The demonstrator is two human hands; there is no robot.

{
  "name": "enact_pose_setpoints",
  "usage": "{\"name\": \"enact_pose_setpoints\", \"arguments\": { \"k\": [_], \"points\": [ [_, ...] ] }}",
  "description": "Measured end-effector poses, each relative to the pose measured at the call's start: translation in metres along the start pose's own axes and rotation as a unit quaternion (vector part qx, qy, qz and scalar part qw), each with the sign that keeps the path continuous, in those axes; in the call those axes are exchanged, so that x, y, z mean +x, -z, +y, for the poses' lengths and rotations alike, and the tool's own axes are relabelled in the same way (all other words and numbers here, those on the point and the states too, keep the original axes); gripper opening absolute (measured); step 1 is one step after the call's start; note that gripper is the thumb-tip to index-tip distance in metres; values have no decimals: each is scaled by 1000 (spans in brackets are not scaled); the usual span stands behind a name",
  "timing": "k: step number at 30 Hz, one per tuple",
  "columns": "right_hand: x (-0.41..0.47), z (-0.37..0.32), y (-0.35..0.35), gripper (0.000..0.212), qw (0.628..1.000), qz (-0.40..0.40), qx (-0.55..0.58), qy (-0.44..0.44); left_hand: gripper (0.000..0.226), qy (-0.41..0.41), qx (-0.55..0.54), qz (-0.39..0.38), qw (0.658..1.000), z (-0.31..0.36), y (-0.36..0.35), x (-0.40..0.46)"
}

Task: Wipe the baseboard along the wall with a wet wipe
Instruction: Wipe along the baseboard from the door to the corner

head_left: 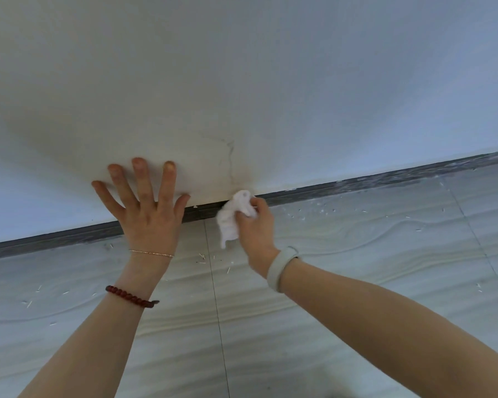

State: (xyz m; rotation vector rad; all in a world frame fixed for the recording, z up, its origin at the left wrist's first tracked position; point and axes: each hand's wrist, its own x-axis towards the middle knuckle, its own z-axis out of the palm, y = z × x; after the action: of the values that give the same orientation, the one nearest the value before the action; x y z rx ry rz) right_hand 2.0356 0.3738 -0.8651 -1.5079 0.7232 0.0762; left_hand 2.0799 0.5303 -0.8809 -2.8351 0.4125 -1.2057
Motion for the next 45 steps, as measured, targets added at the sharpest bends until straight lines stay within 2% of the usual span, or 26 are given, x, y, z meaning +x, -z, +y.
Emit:
{"name": "enact_pose_setpoints", "arguments": {
  "k": [3, 5, 7, 11, 13, 15, 16, 17, 18, 20, 22, 24, 26, 28, 29, 32, 35, 37, 38, 40, 42, 45],
  "points": [
    [31, -3, 60, 21, 984, 173, -18, 26, 96, 9, 2, 7, 1000, 3, -1, 0],
    [52, 0, 102, 8, 954, 296, 36, -13, 97, 14, 4, 7, 1000, 5, -2, 1],
    [63, 10, 124, 23, 928, 357, 81, -61, 97, 18, 2, 7, 1000, 6, -2, 2],
    [59, 17, 94, 27, 948, 312, 54, -13, 95, 19, -7, 6, 1000, 7, 0, 1],
    [50, 21, 58, 29, 969, 243, 42, -10, 94, 14, -8, 1, 1000, 5, 1, 0],
    [40, 35, 18, 30, 993, 111, 45, -25, 94, 8, -9, -8, 1000, 3, 2, 1],
    [28, 37, -1, 31, 999, 4, 25, -39, 94, 6, -11, -10, 1000, 3, 2, 1],
    [15, 36, -16, 31, 993, -99, 16, -56, 94, 6, -11, -11, 1000, 2, 2, 0],
    [3, 34, -27, 26, 983, -164, 4, -82, 94, 5, -8, -10, 1000, 2, 2, 0],
    [-8, 29, -30, 12, 983, -144, -50, -106, 94, 2, -5, -13, 1000, 1, 3, 1],
    [1, 31, -10, 9, 986, -70, -16, -153, 95, 1, -9, -17, 1000, 0, 3, 1],
    [21, 33, 20, 10, 981, 63, 83, -161, 98, 7, -1, -18, 1000, -2, 1, 0],
    [38, 26, 48, 13, 964, 197, 97, -147, 98, 3, 14, -14, 1000, -3, 0, 0],
    [49, 20, 65, 30, 951, 251, 99, -149, 99, -6, 24, -12, 1000, -3, -1, 0],
    [52, 16, 67, 33, 954, 244, 102, -144, 99, -11, 29, -9, 999, -5, -1, 0],
    [41, 13, 38, 20, 964, 189, 102, -155, 97, -34, 29, -6, 999, -13, -2, -4],
    [21, 24, -16, 11, 976, 86, 65, -190, 94, -58, 36, 2, 998, -22, -2, -6],
    [11, 30, -52, 18, 955, -18, 185, -232, 91, -67, 39, 12, 997, -24, -1, -5],
    [7, 30, -67, 22, 936, -42, 243, -252, 89, -70, 37, 18, 997, -25, -1, -5],
    [3, 30, -80, 27, 917, -41, 290, -272, 88, -73, 33, 23, 997, -25, 1, -4],
    [11, 33, -64, 18, 929, -25, 275, -247, 88, -71, 28, 15, 997, -25, 3, -3],
    [44, 36, 8, 27, 959, 63, 222, -167, 89, -61, 10, -15, 998, -19, 8, -5]
  ]
}}
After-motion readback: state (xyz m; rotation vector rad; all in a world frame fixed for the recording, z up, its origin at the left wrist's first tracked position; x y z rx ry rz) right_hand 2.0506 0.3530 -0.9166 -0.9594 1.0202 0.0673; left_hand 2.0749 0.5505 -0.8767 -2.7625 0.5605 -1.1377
